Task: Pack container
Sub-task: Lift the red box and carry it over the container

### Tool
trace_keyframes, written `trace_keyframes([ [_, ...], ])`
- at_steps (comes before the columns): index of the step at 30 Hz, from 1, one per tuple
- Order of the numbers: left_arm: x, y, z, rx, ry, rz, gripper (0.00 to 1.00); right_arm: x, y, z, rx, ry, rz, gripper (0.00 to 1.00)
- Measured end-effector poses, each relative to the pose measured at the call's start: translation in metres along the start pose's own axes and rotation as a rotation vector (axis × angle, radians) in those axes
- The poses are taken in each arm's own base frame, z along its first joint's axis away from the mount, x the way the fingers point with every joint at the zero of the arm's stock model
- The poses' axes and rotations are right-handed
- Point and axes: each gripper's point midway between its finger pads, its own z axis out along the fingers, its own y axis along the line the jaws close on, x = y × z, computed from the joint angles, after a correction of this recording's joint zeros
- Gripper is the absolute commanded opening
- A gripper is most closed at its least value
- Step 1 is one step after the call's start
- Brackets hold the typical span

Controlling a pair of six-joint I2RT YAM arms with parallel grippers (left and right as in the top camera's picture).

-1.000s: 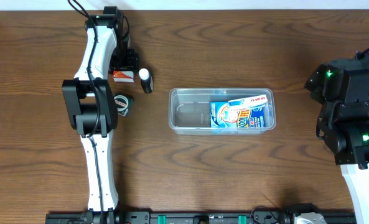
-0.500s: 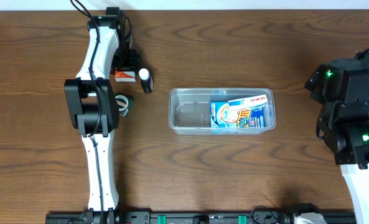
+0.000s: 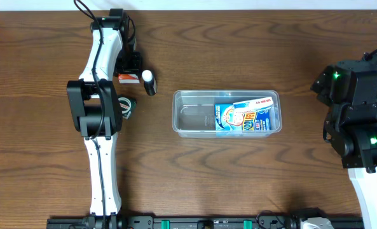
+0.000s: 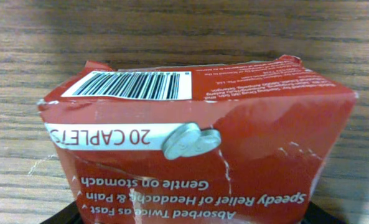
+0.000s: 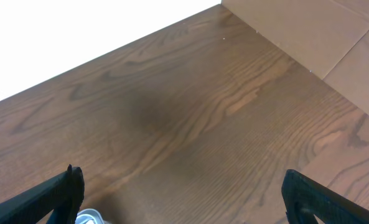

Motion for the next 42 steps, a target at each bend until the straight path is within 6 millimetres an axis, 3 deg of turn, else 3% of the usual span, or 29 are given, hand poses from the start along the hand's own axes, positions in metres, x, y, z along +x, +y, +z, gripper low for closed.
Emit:
trace_keyframes([
  [12, 0.007, 0.000, -0.003, -0.001, 0.027, 0.000, 0.63, 0.000, 0.000, 0.000, 0.000, 0.000, 0.000, 0.99],
  [16, 0.012, 0.000, -0.013, -0.001, 0.032, 0.000, 0.62, 0.000, 0.000, 0.000, 0.000, 0.000, 0.000, 0.99],
  [20, 0.011, 0.000, -0.046, 0.000, -0.016, -0.003, 0.63, 0.000, 0.000, 0.000, 0.000, 0.000, 0.000, 0.99],
  [27, 0.021, -0.007, -0.157, 0.021, -0.202, -0.021, 0.62, 0.000, 0.000, 0.000, 0.000, 0.000, 0.000, 0.99],
  [31, 0.042, -0.026, -0.202, 0.035, -0.254, 0.002, 0.62, 0.000, 0.000, 0.000, 0.000, 0.000, 0.000, 0.99],
  [35, 0.062, -0.057, -0.223, 0.049, -0.258, 0.074, 0.62, 0.000, 0.000, 0.000, 0.000, 0.000, 0.000, 0.99],
  [42, 0.094, -0.115, -0.225, 0.068, -0.197, 0.157, 0.62, 0.000, 0.000, 0.000, 0.000, 0.000, 0.000, 0.99],
])
